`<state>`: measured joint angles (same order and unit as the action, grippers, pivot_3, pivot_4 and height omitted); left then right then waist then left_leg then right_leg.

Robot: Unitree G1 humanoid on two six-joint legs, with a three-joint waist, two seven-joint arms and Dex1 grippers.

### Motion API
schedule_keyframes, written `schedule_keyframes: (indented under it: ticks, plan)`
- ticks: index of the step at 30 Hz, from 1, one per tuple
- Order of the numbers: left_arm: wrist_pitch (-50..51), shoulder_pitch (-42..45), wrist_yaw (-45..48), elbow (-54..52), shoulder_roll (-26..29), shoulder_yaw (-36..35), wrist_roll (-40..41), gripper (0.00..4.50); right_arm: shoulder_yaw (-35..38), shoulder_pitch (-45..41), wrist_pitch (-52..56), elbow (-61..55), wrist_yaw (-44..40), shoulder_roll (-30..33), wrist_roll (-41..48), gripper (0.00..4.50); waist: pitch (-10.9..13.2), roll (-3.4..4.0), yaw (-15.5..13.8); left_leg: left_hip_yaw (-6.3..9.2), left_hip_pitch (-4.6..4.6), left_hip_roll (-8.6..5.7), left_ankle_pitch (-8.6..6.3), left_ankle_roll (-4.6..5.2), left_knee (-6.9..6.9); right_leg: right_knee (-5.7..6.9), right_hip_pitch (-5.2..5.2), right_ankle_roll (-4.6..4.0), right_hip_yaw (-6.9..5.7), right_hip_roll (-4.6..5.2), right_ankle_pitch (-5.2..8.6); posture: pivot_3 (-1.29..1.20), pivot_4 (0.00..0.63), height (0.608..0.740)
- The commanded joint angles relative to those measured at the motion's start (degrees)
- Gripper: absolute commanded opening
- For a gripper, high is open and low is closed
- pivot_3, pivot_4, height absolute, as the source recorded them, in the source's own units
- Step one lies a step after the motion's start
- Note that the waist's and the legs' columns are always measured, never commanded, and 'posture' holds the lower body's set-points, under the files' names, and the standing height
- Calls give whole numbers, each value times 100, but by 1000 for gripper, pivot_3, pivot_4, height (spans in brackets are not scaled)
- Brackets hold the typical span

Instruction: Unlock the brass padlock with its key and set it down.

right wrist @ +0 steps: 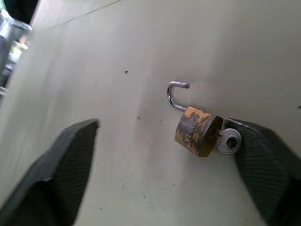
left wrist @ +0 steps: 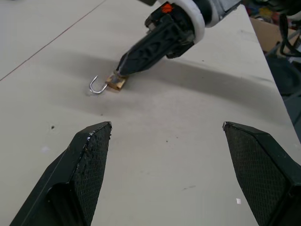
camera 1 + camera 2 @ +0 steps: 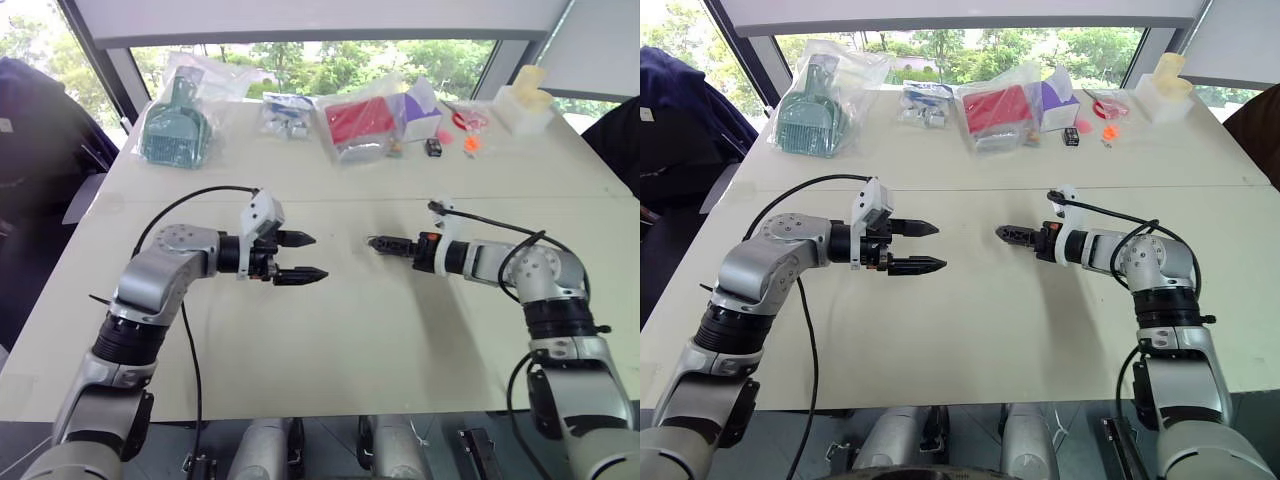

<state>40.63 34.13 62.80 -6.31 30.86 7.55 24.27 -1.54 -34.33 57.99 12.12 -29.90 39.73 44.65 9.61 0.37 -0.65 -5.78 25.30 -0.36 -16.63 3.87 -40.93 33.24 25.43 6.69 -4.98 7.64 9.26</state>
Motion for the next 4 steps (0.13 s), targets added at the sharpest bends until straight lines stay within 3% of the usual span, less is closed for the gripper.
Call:
schedule_keyframes:
  ticks: [1, 4]
  plan:
    - [-21, -48, -100, -142, 80, -208, 135, 3949, -51, 664, -528, -1072, -422, 906, -793, 4456, 0, 0, -40, 2, 1, -3, 0, -1, 0, -2, -1, 1, 0, 2, 2, 0, 150, 735]
    - [26, -128, -228, -114, 42, -270, 204, 3949, 748, 1771, -961, -2230, -707, 1474, -841, 4456, 0, -1, -13, -3, 5, -5, 0, -2, -1, -11, -1, 2, 1, 4, 2, 0, 150, 735]
